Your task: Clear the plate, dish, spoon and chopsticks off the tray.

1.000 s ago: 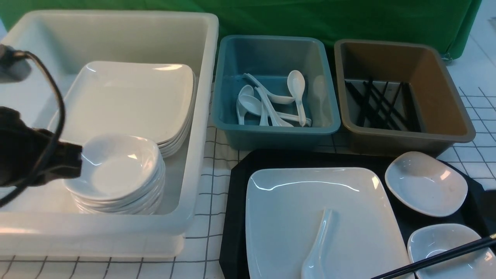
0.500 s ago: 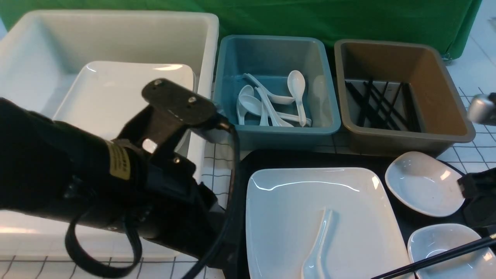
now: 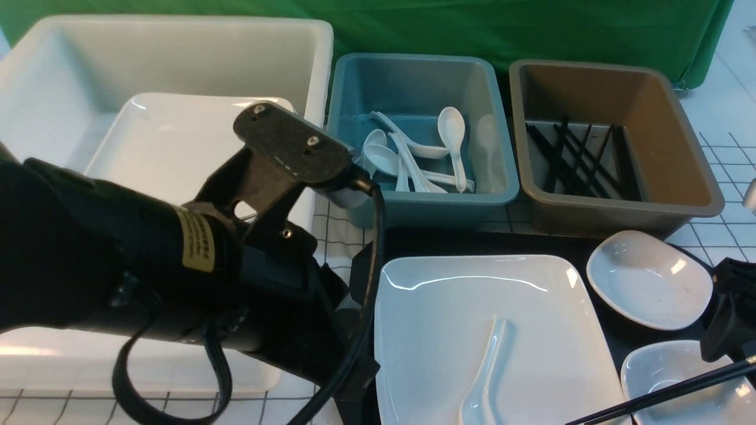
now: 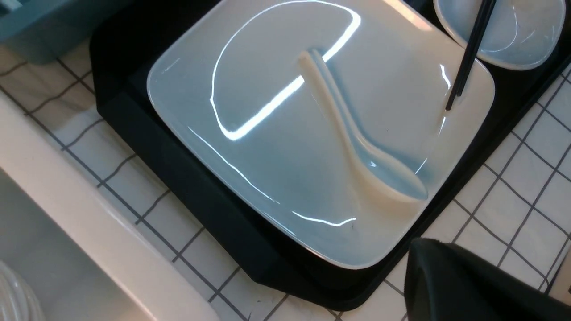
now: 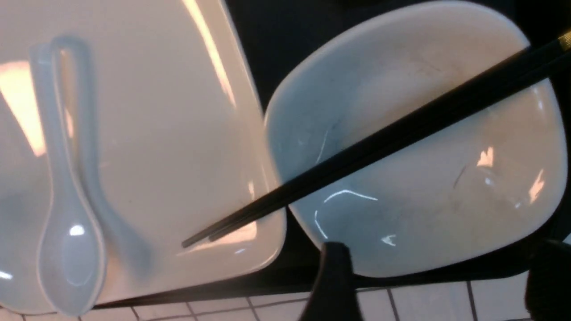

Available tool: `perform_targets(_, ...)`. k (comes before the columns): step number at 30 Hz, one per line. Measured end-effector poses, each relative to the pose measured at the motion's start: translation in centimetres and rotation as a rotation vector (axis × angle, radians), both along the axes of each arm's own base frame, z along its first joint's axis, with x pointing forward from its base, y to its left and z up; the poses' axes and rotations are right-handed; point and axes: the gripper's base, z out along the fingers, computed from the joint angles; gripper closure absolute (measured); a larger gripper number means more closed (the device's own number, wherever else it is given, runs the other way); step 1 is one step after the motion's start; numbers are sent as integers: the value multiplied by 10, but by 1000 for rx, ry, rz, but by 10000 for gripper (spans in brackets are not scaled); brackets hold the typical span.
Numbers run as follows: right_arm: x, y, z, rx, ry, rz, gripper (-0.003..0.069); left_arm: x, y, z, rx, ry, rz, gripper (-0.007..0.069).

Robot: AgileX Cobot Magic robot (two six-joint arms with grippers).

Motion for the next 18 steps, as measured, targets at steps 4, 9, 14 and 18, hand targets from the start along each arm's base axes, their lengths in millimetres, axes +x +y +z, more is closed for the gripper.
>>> perform_targets(4, 12, -3, -19, -23, 44, -40, 102, 0, 0, 0, -4, -5, 1, 637)
perform_targets(9, 23, -4, -42, -26, 128, -86, 102, 0, 0, 0, -2, -7, 1, 637)
perform_targets(14, 27, -4, -58, -27, 190, -123, 102, 1, 0, 1, -8, -13, 2, 637)
perform_targets(18, 30, -4, -63, -28, 202, -157, 104, 1, -1, 1, -13, -19, 3, 637)
